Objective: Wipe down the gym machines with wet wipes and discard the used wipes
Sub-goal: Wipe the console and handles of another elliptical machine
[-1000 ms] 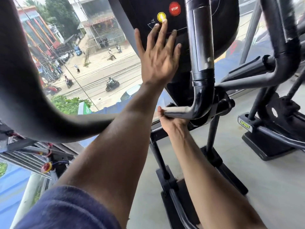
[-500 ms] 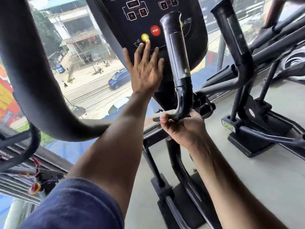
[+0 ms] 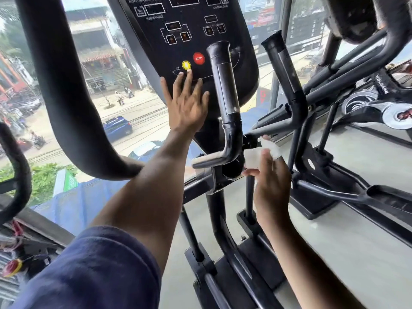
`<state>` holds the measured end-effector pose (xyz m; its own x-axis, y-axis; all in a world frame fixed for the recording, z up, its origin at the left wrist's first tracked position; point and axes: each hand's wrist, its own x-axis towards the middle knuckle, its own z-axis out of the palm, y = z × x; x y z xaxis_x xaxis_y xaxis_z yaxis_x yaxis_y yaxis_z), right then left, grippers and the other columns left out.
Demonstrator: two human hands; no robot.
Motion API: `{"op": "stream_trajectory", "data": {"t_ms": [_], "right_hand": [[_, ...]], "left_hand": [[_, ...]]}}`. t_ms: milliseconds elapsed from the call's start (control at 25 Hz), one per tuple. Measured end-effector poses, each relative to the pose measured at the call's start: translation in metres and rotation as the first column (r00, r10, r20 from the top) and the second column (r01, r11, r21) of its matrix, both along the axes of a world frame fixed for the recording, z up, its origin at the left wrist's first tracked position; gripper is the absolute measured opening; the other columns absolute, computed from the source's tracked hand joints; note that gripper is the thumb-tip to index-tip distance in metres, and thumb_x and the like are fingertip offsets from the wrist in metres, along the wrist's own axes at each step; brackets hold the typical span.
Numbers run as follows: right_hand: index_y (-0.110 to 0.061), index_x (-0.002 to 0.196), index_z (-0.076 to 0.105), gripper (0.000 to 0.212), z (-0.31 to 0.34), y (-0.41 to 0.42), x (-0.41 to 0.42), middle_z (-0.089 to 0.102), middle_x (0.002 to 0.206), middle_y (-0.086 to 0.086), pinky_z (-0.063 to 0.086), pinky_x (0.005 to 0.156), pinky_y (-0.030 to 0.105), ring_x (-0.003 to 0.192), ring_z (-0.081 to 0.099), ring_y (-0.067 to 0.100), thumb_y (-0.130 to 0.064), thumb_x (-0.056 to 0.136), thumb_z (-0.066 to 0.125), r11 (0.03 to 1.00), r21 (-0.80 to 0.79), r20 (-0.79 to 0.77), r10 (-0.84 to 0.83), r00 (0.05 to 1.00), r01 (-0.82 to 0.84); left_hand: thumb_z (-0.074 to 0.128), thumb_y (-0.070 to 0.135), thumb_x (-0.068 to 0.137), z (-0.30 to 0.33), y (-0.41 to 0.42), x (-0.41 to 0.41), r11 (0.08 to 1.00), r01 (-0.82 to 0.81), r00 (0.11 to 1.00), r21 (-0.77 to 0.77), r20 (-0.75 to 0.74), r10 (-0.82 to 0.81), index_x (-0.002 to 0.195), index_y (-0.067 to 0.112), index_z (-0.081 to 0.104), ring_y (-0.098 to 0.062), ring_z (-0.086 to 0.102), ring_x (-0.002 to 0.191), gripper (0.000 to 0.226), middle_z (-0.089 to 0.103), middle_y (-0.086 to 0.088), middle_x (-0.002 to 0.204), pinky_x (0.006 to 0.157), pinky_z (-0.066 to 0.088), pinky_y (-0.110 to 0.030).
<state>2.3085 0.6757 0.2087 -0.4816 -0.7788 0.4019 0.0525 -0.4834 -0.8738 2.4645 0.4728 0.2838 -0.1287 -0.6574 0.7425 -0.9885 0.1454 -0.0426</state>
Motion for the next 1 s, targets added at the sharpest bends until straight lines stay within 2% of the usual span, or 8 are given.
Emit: {"op": "stream_trajectory", "data": {"t_ms": [40, 120, 280, 400, 520, 640, 760, 1000], "right_hand": [[-0.009, 0.128, 0.066, 0.027, -0.003, -0.003, -0.006, 0.062, 0.107, 0.011, 0.054, 0.086, 0.030, 0.095, 0.064, 0.021, -0.014, 0.107, 0.049, 0.977, -0.171, -0.279, -0.170, 0.945, 0.125], [0.001, 0.133, 0.063, 0.032, 0.002, -0.012, -0.015, 0.053, 0.115, 0.019, 0.051, 0.094, 0.029, 0.105, 0.059, 0.023, -0.001, 0.102, 0.054, 0.891, -0.434, -0.546, -0.379, 0.747, 0.135], [0.001, 0.123, 0.070, 0.032, 0.026, -0.039, -0.022, 0.061, 0.110, 0.014, 0.054, 0.089, 0.041, 0.099, 0.064, 0.027, 0.009, 0.096, 0.056, 0.914, -0.405, -0.749, -0.312, 0.585, -0.032], [0.000, 0.121, 0.066, 0.043, 0.034, -0.038, -0.022, 0.063, 0.112, 0.011, 0.049, 0.098, 0.030, 0.104, 0.061, 0.027, 0.010, 0.085, 0.046, 0.936, -0.338, -0.839, -0.253, 0.482, -0.097], [-0.002, 0.107, 0.068, 0.029, 0.034, -0.027, -0.025, 0.061, 0.105, 0.007, 0.047, 0.096, 0.021, 0.100, 0.061, 0.021, -0.005, 0.090, 0.045, 0.947, -0.255, -0.916, -0.172, 0.362, -0.197], [-0.004, 0.103, 0.072, 0.022, 0.043, -0.016, -0.030, 0.060, 0.099, 0.002, 0.054, 0.087, 0.023, 0.096, 0.061, 0.015, -0.010, 0.094, 0.054, 0.965, -0.171, -0.959, -0.117, 0.257, -0.201], [-0.003, 0.111, 0.072, 0.021, 0.057, -0.018, -0.028, 0.060, 0.108, 0.005, 0.054, 0.088, 0.029, 0.101, 0.060, 0.022, 0.000, 0.093, 0.063, 0.949, -0.271, -0.943, -0.230, 0.241, -0.158], [-0.010, 0.102, 0.074, 0.016, 0.040, -0.030, -0.027, 0.068, 0.109, 0.000, 0.051, 0.085, 0.036, 0.095, 0.051, 0.023, -0.003, 0.095, 0.062, 0.934, -0.227, -0.972, -0.235, 0.006, -0.277]], "left_hand": [[0.024, 0.052, 0.107, 0.000, 0.000, 0.001, 1.000, 0.007, 1.000, -0.003, -0.003, -0.007, 0.148, 0.024, 0.056, -0.028, 0.027, 0.154, 0.058, 0.038, -0.005, 0.165, 0.122, -0.011, -0.060], [0.023, 0.051, 0.107, -0.001, 0.000, 0.002, 1.000, 0.010, 1.000, 0.001, -0.001, -0.010, 0.148, 0.023, 0.055, -0.029, 0.027, 0.154, 0.059, 0.037, -0.005, 0.166, 0.122, -0.012, -0.060], [0.024, 0.051, 0.107, -0.003, -0.003, 0.000, 1.000, 0.008, 1.000, -0.029, -0.001, -0.008, 0.146, 0.022, 0.057, -0.030, 0.029, 0.153, 0.059, 0.040, -0.005, 0.164, 0.122, -0.011, -0.060], [0.025, 0.052, 0.108, -0.006, -0.006, 0.001, 0.999, 0.006, 1.000, -0.052, 0.000, -0.006, 0.146, 0.023, 0.058, -0.029, 0.031, 0.152, 0.058, 0.041, -0.005, 0.164, 0.123, -0.008, -0.062], [0.025, 0.052, 0.108, -0.006, -0.007, 0.000, 0.998, 0.002, 1.000, -0.065, -0.003, -0.002, 0.146, 0.024, 0.059, -0.029, 0.030, 0.152, 0.058, 0.042, -0.004, 0.163, 0.123, -0.007, -0.061], [0.027, 0.052, 0.108, -0.006, -0.007, 0.000, 0.997, 0.008, 1.000, -0.078, -0.018, -0.010, 0.145, 0.024, 0.060, -0.028, 0.031, 0.152, 0.057, 0.043, -0.004, 0.162, 0.123, -0.009, -0.059], [0.028, 0.051, 0.108, -0.009, -0.008, -0.002, 0.995, 0.018, 0.999, -0.095, -0.030, -0.021, 0.144, 0.023, 0.061, -0.028, 0.032, 0.151, 0.056, 0.045, -0.005, 0.161, 0.123, -0.010, -0.058], [0.031, 0.049, 0.108, -0.006, -0.006, -0.004, 0.992, 0.049, 0.996, -0.114, -0.062, -0.056, 0.141, 0.020, 0.063, -0.029, 0.036, 0.149, 0.054, 0.047, -0.006, 0.160, 0.124, -0.008, -0.057]]}}
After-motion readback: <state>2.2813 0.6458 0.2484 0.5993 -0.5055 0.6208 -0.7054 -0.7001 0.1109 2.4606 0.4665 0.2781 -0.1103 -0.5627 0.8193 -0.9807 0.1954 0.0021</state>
